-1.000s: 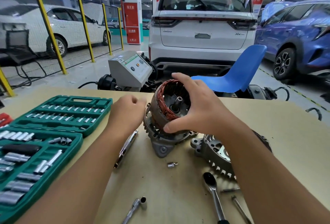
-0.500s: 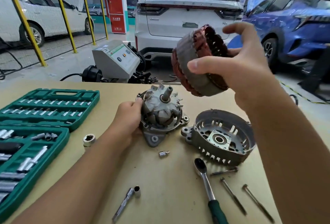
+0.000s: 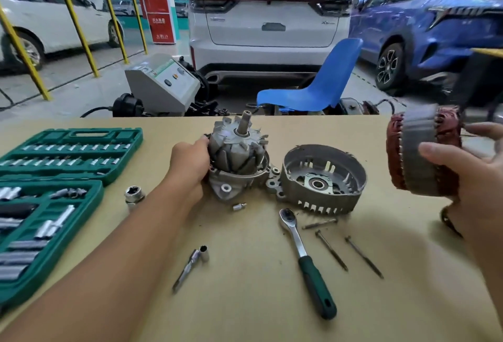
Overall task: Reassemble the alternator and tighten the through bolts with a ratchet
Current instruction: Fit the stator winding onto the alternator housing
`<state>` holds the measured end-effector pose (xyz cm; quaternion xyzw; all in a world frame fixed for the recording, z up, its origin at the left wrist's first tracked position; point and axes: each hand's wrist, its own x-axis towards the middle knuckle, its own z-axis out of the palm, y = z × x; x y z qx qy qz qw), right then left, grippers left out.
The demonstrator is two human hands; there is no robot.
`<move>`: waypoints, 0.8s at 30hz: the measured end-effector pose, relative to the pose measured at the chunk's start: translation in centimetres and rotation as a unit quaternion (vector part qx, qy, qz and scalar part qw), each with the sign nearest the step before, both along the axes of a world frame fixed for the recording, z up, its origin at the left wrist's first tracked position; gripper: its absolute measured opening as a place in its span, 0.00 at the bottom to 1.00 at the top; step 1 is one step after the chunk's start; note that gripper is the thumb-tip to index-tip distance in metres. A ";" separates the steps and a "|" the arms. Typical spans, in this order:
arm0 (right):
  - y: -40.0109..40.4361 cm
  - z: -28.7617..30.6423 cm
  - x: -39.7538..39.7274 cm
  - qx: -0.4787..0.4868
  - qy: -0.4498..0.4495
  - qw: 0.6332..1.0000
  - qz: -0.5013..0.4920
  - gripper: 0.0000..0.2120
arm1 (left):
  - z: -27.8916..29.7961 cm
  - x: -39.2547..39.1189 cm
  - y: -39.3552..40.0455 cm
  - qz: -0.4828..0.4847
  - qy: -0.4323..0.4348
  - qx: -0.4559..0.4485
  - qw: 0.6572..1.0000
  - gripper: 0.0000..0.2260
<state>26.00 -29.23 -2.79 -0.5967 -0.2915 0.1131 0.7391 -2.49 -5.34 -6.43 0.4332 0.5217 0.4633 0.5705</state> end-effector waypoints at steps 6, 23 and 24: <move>0.2 -0.6 -0.3 -0.051 -0.084 0.995 0.022 0.39 | 0.0 -0.9 -1.0 -0.033 -0.014 -0.056 0.998 0.11; 9.3 6.4 -12.0 -0.059 -0.275 0.947 0.152 0.42 | -2.8 -1.9 -0.4 -0.056 0.017 -0.008 0.998 0.20; 10.0 6.6 -12.9 -0.069 -0.282 0.943 0.160 0.41 | -2.9 -2.0 -0.3 -0.060 0.017 -0.004 0.998 0.19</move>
